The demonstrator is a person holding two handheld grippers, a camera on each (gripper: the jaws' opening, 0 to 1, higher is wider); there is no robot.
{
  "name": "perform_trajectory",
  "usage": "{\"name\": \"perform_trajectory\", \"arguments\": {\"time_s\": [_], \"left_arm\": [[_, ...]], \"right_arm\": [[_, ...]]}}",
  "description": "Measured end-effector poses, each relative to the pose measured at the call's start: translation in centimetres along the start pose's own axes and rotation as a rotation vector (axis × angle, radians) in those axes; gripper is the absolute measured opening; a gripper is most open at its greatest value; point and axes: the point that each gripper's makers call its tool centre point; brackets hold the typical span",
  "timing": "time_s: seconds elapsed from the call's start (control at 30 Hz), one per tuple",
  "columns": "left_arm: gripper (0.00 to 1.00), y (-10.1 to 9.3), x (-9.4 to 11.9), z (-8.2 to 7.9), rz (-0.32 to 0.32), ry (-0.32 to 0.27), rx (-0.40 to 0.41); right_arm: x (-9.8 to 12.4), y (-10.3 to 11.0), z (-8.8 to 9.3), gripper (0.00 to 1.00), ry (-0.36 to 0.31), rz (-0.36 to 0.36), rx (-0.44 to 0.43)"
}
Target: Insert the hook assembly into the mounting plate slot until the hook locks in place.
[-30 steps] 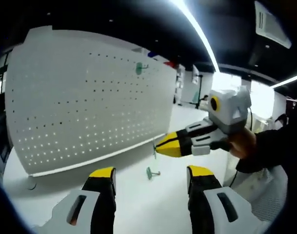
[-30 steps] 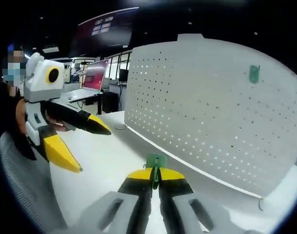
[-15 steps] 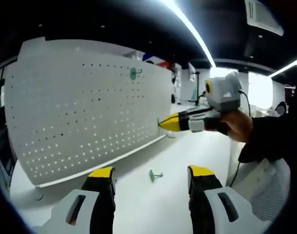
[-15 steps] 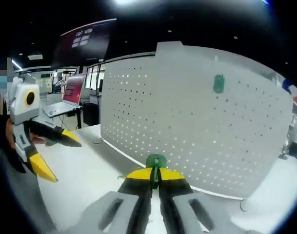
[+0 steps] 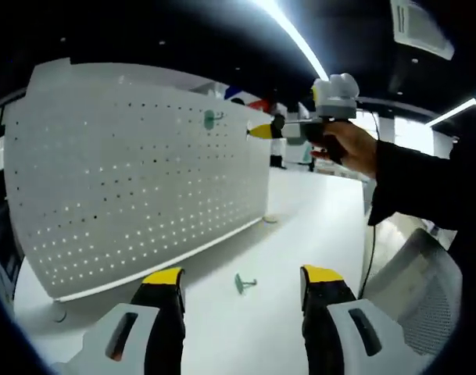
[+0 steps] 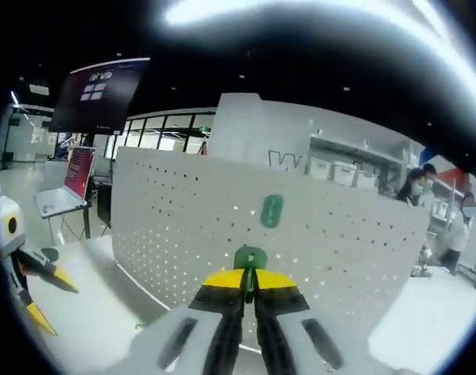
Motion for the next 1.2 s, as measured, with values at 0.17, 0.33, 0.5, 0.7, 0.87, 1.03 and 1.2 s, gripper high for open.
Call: {"name": "perform_trajectory", "arguments": {"time_s": [0.17, 0.33, 0.5, 0.7, 0.87, 1.03, 1.2], "left_arm": [[0.6, 0.3, 0.1, 0.0, -0.009, -0.001, 0.007], [0.6, 0.4, 0.0, 0.3, -0.009, 0.011, 0.006], [0.6, 0.2, -0.1, 0.6, -0.003, 0.025, -0.004], [0.59, 0.3, -0.2, 0.8, 0.001, 0.032, 0.002], [0.58, 0.4, -0.2, 0.9, 0.002, 0.037, 0.002], [0.57, 0.5, -0.2, 1.0, 0.002, 0.038, 0.006], [0.57, 0.5, -0.2, 1.1, 0.001, 0.04, 0.009]], "right_arm": [[-1.5, -2.0, -1.4, 0.01, -0.021, 0.047, -0.006], [-2.6, -3.6, -2.1, 0.01, -0.034, 0.096, -0.021], [-3.6, -5.0, -2.4, 0.01, -0.039, 0.124, -0.034], [-5.1, -5.6, -2.5, 0.01, -0.037, 0.13, -0.046], [-6.1, -5.6, -2.6, 0.01, -0.034, 0.126, -0.051], [-6.7, -5.8, -2.2, 0.01, -0.022, 0.129, -0.051], [-6.9, -5.7, -1.8, 0.01, -0.017, 0.131, -0.05]]}}
Point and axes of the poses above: the point that each gripper's makers call its tool centre point, and the gripper's own axes: x roughly backward along the fingers, y roughly to its left, z roughly out of its underside
